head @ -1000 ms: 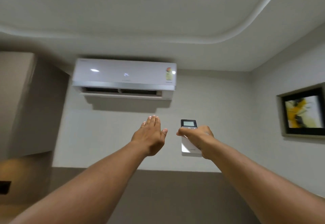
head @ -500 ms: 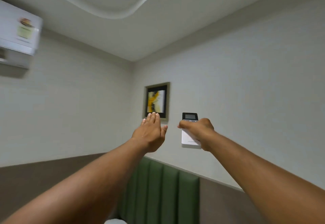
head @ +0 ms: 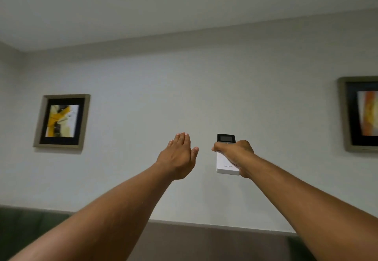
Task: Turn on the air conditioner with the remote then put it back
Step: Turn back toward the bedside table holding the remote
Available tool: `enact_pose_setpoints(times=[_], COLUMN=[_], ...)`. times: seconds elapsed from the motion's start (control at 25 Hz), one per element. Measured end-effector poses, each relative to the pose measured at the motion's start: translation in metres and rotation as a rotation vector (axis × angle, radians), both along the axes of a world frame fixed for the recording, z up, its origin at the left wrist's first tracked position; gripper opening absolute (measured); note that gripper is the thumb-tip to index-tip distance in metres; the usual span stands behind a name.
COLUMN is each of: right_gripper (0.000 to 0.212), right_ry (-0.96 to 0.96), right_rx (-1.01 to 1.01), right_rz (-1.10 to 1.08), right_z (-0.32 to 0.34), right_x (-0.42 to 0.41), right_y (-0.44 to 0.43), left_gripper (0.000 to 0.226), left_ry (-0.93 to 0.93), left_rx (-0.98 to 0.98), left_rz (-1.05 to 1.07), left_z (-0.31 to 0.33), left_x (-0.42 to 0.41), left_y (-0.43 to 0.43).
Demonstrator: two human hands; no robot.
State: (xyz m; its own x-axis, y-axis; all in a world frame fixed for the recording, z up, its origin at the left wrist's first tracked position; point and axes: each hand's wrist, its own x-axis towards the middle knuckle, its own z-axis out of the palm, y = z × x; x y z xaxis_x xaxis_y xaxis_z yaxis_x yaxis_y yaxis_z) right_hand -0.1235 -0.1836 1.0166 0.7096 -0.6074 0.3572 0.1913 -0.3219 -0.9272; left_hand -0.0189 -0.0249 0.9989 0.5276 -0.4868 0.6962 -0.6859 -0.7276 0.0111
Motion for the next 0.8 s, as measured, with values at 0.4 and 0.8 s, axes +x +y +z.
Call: enact_pose_setpoints(times=[0.4,0.8], right_gripper=[0.035,0.04], right_ry=[0.054,0.559], right_rx=[-0.106,-0.109], right_rz=[-0.229,-0.233], right_z=[-0.1,-0.506], right_x=[0.016,0.096], right_y=[-0.036,-0.051], left_gripper=[0.07,0.068], left_ry=[0.087,0.322], left_rx=[0.103,0.3], left_rz=[-0.103,-0.078], left_z=[-0.091,-0.47], left_x=[0.029,0.086], left_y=[-0.061,-0.058])
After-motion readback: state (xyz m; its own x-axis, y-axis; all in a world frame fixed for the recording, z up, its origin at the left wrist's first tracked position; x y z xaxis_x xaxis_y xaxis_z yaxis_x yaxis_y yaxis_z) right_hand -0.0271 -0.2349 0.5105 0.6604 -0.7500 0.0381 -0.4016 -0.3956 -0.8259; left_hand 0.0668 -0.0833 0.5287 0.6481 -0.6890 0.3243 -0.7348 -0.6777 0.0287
